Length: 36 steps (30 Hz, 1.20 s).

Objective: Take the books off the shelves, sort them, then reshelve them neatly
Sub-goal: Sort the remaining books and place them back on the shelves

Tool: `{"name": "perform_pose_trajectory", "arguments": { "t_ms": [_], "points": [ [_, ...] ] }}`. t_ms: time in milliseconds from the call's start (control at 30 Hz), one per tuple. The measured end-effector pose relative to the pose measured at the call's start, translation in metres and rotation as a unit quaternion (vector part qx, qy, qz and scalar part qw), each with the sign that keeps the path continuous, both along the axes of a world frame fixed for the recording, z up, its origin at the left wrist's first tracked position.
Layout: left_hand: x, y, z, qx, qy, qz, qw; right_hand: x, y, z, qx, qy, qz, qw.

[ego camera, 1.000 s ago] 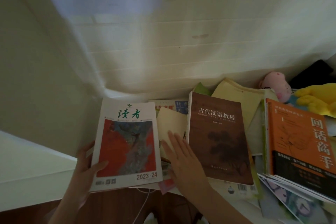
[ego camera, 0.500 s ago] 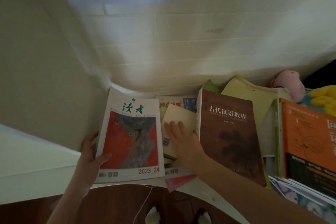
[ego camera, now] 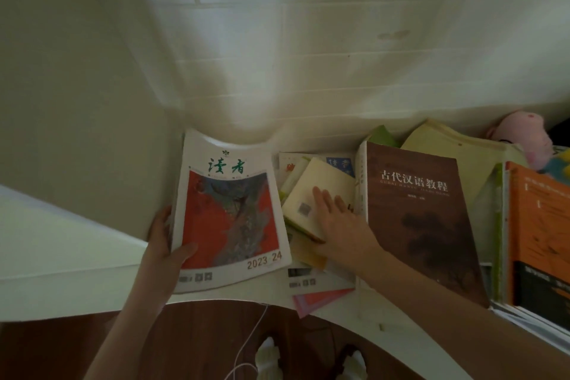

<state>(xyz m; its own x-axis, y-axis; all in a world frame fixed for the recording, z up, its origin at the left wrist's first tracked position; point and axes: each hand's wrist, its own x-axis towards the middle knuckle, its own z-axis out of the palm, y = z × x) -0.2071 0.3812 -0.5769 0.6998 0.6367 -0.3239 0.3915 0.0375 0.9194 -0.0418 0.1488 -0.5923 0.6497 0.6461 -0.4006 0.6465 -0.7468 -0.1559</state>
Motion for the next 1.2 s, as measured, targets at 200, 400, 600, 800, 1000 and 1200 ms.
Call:
{"name": "perform_pose_trajectory", "arguments": {
  "t_ms": [200, 400, 600, 800, 1000, 1200],
  "points": [
    [-0.001, -0.006, -0.004, 0.081, 0.035, -0.052, 0.995, 0.023, 0.005, 0.001, 0.047, -0.038, -0.107, 0.992],
    [-0.004, -0.001, -0.015, 0.05, 0.078, -0.046, 0.995, 0.021, 0.009, -0.014, 0.036, -0.073, -0.099, 0.992],
    [0.008, -0.008, -0.048, 0.167, 0.256, -0.112, 0.946, 0.022, 0.007, -0.017, 0.036, -0.078, -0.089, 0.992],
    [0.009, -0.032, -0.046, 0.492, 0.327, -0.199, 0.782, 0.021, 0.007, -0.018, 0.025, -0.086, -0.081, 0.993],
    [0.026, -0.059, -0.034, 0.483, 0.261, -0.272, 0.79, 0.021, 0.007, -0.017, 0.007, -0.084, -0.071, 0.994],
    [0.074, -0.099, -0.036, 0.067, 0.098, -0.221, 0.968, 0.023, 0.006, -0.016, -0.003, -0.064, -0.059, 0.996]
  ]
}}
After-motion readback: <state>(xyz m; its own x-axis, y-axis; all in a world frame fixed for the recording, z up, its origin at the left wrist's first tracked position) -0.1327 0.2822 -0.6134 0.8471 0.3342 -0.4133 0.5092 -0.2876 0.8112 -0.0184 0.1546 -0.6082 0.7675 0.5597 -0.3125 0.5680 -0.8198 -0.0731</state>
